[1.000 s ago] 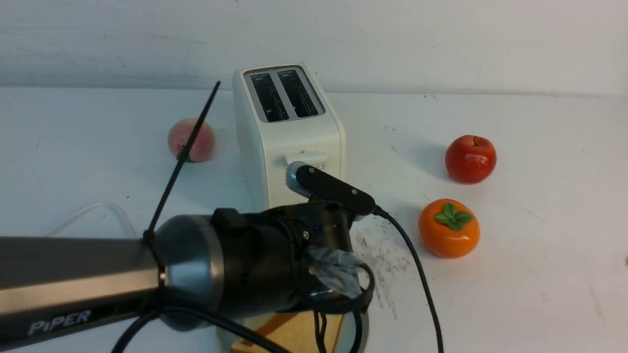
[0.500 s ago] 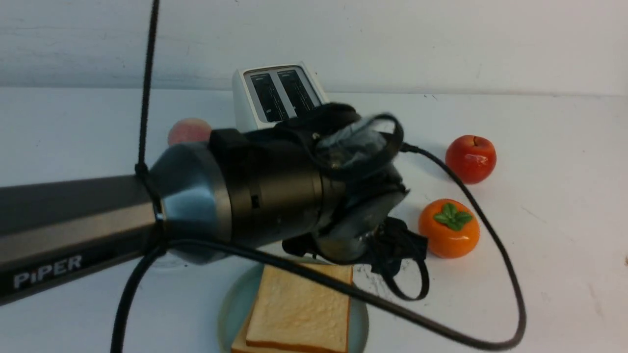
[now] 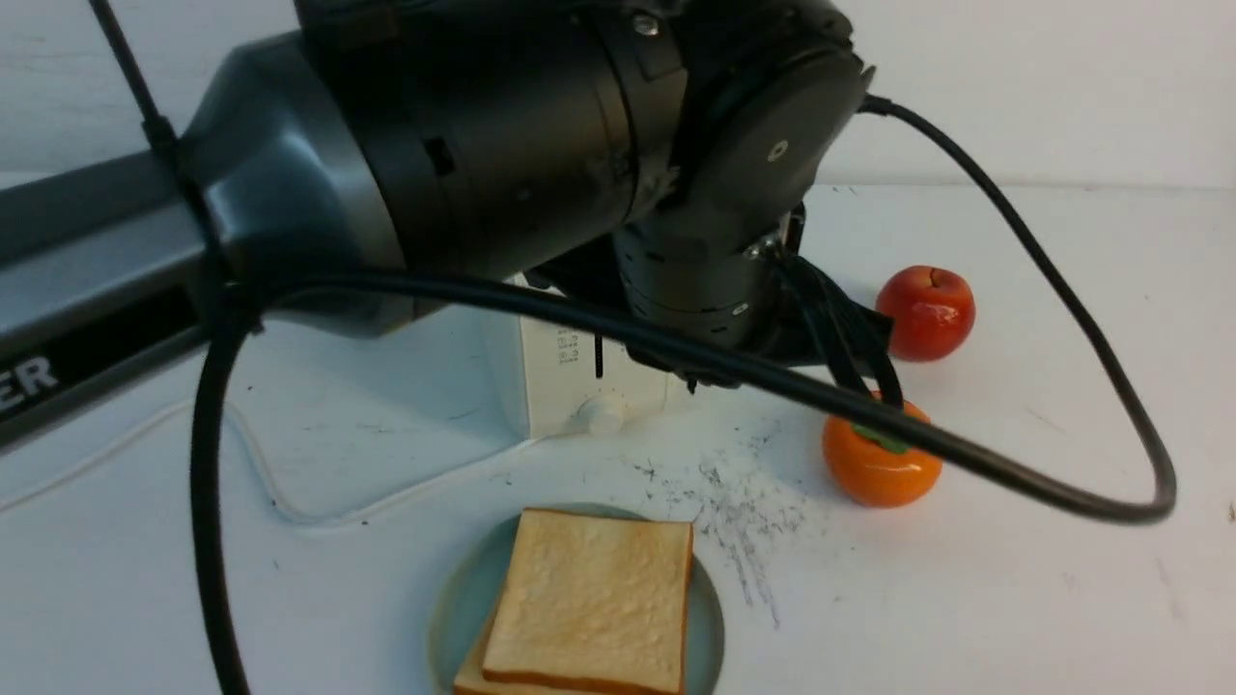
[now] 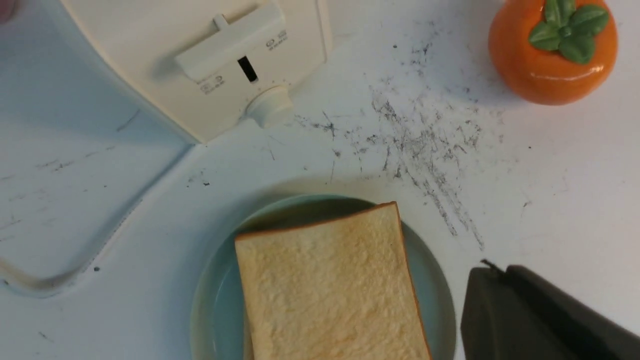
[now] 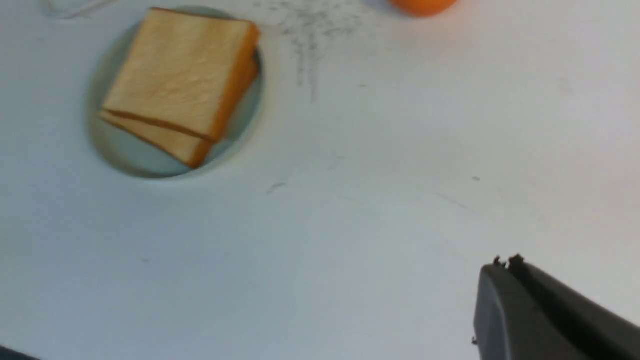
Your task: Take toasted bread from bread machine on white table place on plate.
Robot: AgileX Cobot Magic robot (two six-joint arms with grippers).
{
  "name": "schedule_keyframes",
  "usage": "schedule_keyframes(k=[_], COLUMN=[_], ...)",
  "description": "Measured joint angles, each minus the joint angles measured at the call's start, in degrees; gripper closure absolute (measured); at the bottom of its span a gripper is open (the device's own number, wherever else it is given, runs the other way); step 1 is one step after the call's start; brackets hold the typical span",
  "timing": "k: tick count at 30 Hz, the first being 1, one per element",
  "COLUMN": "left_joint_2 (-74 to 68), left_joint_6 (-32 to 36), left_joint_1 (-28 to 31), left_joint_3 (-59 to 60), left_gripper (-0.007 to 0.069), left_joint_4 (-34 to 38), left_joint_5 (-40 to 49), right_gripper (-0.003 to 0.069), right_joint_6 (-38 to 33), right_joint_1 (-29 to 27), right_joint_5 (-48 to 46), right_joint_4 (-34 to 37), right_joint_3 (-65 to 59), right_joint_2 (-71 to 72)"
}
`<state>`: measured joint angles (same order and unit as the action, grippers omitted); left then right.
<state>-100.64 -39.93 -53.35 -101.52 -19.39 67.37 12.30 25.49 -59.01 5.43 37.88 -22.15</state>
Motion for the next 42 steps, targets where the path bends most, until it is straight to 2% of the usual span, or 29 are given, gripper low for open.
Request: schedule_keyframes(k=[2,4,5,8,12,38,42], left_joint_2=[0.0,0.0,0.0,0.0,0.0,0.0,0.0], left_joint_6=[0.14,0.18,0.18,0.18,0.18,0.18,0.18], left_joint_1=[0.0,0.0,0.0,0.0,0.0,0.0,0.0], left_joint_3=[0.0,0.0,0.0,0.0,0.0,0.0,0.0], left_gripper=[0.0638,0.0638,0.0638,0.0638,0.0638,0.0638,0.0638], left_joint_4=[0.85,1.72,1.79,2.39,2.51,2.71,2.71], left_joint_5=[-0.14,-0.14,-0.14,-0.14,-0.14,0.89,0.2], right_gripper=[0.0678,0.0678,0.0678,0.0678,0.0677,0.0666,0.0664], right_joint_6=[-2.64,-6.03,-6.03,-7.64,-8.17,-8.34,-8.34], right_joint_1=[0.0,0.0,0.0,0.0,0.0,0.0,-2.71], right_joint_5=[6.18,17.43,18.42,32.09,40.96,43.59,45.59], right_joint_4=[2.25,3.23,3.23,3.23,3.34,3.34,3.34], right_joint_3=[-2.27,-6.83,-7.25,-13.06,-16.29,-17.77,-23.21], right_joint_2=[0.88,0.99,0.99,0.94,0.94,3.98,8.74])
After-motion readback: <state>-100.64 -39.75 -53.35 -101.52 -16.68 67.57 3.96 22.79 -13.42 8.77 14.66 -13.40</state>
